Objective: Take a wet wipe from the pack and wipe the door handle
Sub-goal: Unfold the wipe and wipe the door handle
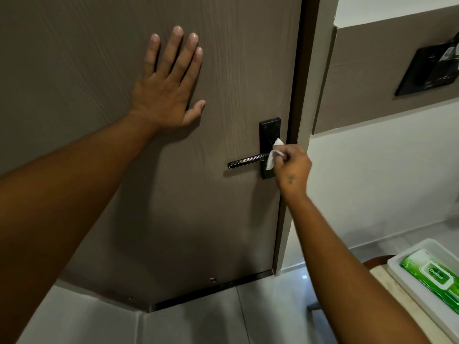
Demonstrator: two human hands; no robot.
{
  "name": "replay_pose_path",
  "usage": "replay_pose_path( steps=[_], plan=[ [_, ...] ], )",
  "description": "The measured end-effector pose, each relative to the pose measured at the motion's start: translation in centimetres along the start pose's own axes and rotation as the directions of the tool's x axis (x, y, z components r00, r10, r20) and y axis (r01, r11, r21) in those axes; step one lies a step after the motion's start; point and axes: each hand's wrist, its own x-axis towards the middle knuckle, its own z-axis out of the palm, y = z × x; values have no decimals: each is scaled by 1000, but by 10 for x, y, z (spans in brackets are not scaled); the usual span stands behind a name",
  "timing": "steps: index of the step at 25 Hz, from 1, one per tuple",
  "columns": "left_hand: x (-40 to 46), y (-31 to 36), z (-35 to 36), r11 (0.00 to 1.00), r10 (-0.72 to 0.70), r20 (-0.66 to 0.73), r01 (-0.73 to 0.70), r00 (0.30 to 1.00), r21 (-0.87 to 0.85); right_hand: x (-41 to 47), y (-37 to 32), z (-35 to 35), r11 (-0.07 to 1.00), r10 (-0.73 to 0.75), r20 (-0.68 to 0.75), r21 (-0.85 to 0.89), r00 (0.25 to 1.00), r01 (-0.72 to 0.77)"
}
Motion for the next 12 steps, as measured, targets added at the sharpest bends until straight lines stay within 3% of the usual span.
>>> replay_pose_path(
  steps=[3, 8, 12],
  plan=[
    [1, 1, 0, 1000, 4, 3, -4, 1000, -2, 11, 9, -2, 994, 108, -39, 32, 993, -107],
    [1, 0, -1, 1000, 19, -2, -19, 1000, -6, -18, -2, 18, 998, 55, -107, 48, 993, -51],
    [2, 2, -4, 998, 5, 39, -3, 999, -57, -43, -26, 43, 985, -87, 116, -137, 989, 103]
  ],
)
